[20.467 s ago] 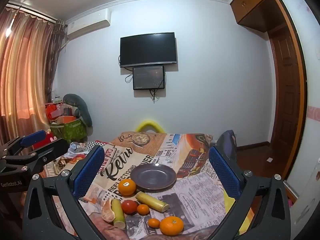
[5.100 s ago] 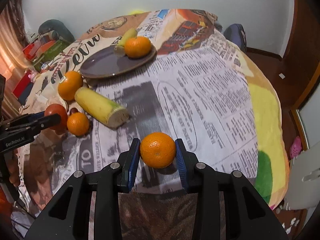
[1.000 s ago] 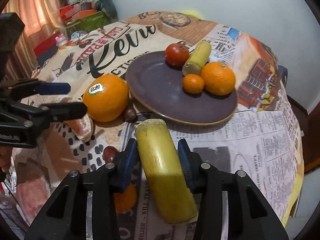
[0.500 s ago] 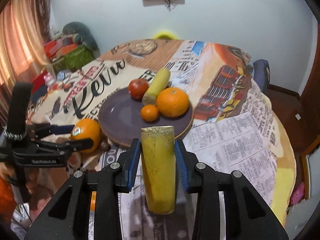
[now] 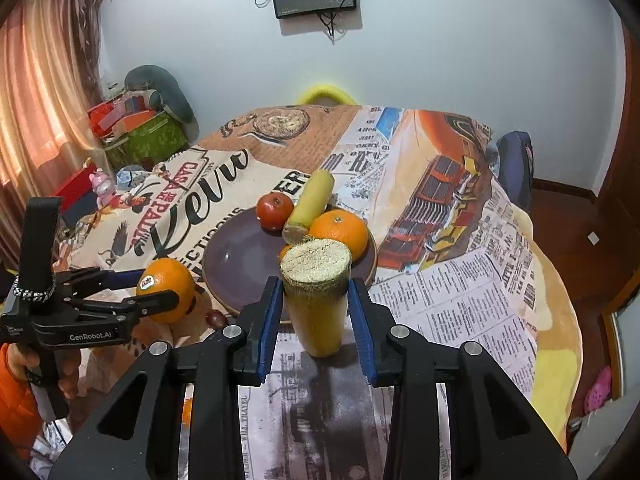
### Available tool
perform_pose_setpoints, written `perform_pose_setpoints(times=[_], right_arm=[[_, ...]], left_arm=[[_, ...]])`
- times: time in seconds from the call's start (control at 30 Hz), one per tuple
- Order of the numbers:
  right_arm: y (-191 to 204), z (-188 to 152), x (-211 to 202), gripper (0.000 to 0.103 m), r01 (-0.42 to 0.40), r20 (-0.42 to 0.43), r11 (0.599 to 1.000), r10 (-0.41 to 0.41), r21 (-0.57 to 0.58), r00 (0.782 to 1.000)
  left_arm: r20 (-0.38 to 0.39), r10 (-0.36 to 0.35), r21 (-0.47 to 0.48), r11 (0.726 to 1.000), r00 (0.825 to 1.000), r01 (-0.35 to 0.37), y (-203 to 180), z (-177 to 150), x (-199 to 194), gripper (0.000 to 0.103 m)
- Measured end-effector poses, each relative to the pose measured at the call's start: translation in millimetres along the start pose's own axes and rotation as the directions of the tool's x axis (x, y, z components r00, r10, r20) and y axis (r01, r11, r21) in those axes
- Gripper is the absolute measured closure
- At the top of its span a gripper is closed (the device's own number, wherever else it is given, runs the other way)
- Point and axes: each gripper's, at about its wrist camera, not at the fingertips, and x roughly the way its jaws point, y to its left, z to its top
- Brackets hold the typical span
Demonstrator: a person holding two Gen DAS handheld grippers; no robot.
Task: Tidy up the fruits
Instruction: 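Carry the squash toward the plate with the right tool while the left tool holds the orange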
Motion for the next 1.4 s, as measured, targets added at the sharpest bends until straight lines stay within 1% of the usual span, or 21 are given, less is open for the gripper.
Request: perform_pose_setpoints(times=[0.13, 0.17, 0.2, 0.3, 0.33, 0.37, 0.4, 0.47, 0.53, 0.57, 0.6, 0.67, 0.73, 0.77, 0.8, 0.87, 0.97, 1.07, 1.2, 1.33, 1.4], right_arm=[[4, 7, -6, 0.075, -0.003, 0.023, 1.0, 0.003, -0.01, 1.0], [5, 10, -7, 0.092, -0.004, 0.034, 1.0, 0.005, -0.016, 0.999], [6, 14, -10, 0.102, -0.015, 0.041, 1.0, 0.015, -0.017, 0.999], [8, 27, -17, 0.102, -0.046, 0.074, 0.999, 0.047, -0.015, 0.996], [11, 29, -17, 0.102, -0.042, 0.075, 0.999, 0.044, -0.03, 0.996], [15, 30, -15, 0.102, -0.016, 0.078, 0.999, 0.02, -0.051, 0.997], [17, 30, -11, 0.101, 0.003, 0.073, 0.998, 0.002, -0.063, 0.997], [18, 25, 3, 0.099, 0.014, 0.033, 0.997, -0.012, -0.078, 0.999], [16, 16, 20, 0.094, 0.034, -0.021, 0.995, -0.037, -0.092, 0.999], [12, 12, 26, 0.087, 0.047, -0.041, 0.995, -0.051, -0.091, 0.998], [8, 8, 32, 0.078, 0.055, -0.059, 0.995, -0.06, -0.086, 0.996], [-2, 0, 43, 0.067, 0.05, -0.102, 0.997, -0.056, -0.066, 0.993], [-11, -6, 50, 0.062, 0.046, -0.131, 0.998, -0.052, -0.049, 0.99], [-13, -6, 52, 0.055, 0.043, -0.138, 0.998, -0.05, -0.048, 0.989], [-15, -7, 53, 0.051, 0.043, -0.143, 0.998, -0.05, -0.046, 0.988], [-20, -7, 56, 0.049, 0.056, -0.147, 0.998, -0.062, -0.042, 0.987], [-28, -6, 65, 0.048, 0.032, -0.176, 0.999, -0.036, -0.027, 0.984], [-30, -4, 68, 0.048, 0.084, -0.157, 0.995, -0.091, -0.05, 0.983], [-43, 1, 70, 0.048, 0.075, -0.149, 0.997, -0.078, -0.021, 0.986], [-51, 10, 85, 0.046, 0.117, -0.162, 0.992, -0.124, -0.052, 0.979], [-57, 14, 92, 0.046, 0.108, -0.171, 0.993, -0.114, -0.045, 0.979]], left_arm=[[0.038, -0.001, -0.012, 1.0, 0.999, 0.002, 4, 8, -12, 0.036], [0.047, -0.002, -0.013, 1.0, 0.999, 0.003, 4, 11, -14, 0.036], [0.056, -0.004, -0.014, 1.0, 0.998, 0.005, 4, 13, -17, 0.036], [0.071, -0.008, -0.016, 1.0, 0.997, 0.009, 2, 20, -18, 0.036], [0.072, -0.008, -0.016, 1.0, 0.997, 0.009, 2, 21, -17, 0.036], [0.072, -0.011, -0.017, 1.0, 0.997, 0.013, 1, 22, -17, 0.036], [0.072, -0.016, -0.017, 1.0, 0.997, 0.017, 0, 22, -16, 0.036], [0.069, -0.027, -0.012, 1.0, 0.997, 0.028, -1, 20, -16, 0.036], [0.063, -0.028, -0.002, 1.0, 0.998, 0.029, -3, 17, -14, 0.036], [0.058, -0.026, 0.005, 1.0, 0.998, 0.026, -4, 16, -13, 0.036], [0.052, -0.023, 0.009, 1.0, 0.998, 0.023, -4, 15, -11, 0.036], [0.043, -0.021, 0.014, 1.0, 0.999, 0.021, -4, 13, -9, 0.036], [0.037, -0.021, 0.014, 1.0, 0.999, 0.021, -4, 12, -6, 0.036], [0.035, -0.022, 0.011, 1.0, 0.999, 0.021, -3, 12, -5, 0.036], [0.034, -0.022, 0.009, 1.0, 0.999, 0.022, -3, 12, -4, 0.036], [0.031, -0.023, 0.005, 1.0, 0.999, 0.023, -3, 12, -1, 0.036], [0.024, -0.022, 0.006, 1.0, 0.999, 0.022, -3, 11, 2, 0.036], [0.022, -0.022, 0.006, 1.0, 1.0, 0.022, -3, 10, 2, 0.036], [0.027, -0.02, 0.006, 1.0, 0.999, 0.02, -3, 11, 2, 0.036], [0.028, -0.021, 0.002, 1.0, 0.999, 0.021, -3, 13, 6, 0.036], [0.025, -0.023, 0.001, 1.0, 0.999, 0.023, -3, 14, 8, 0.036]])
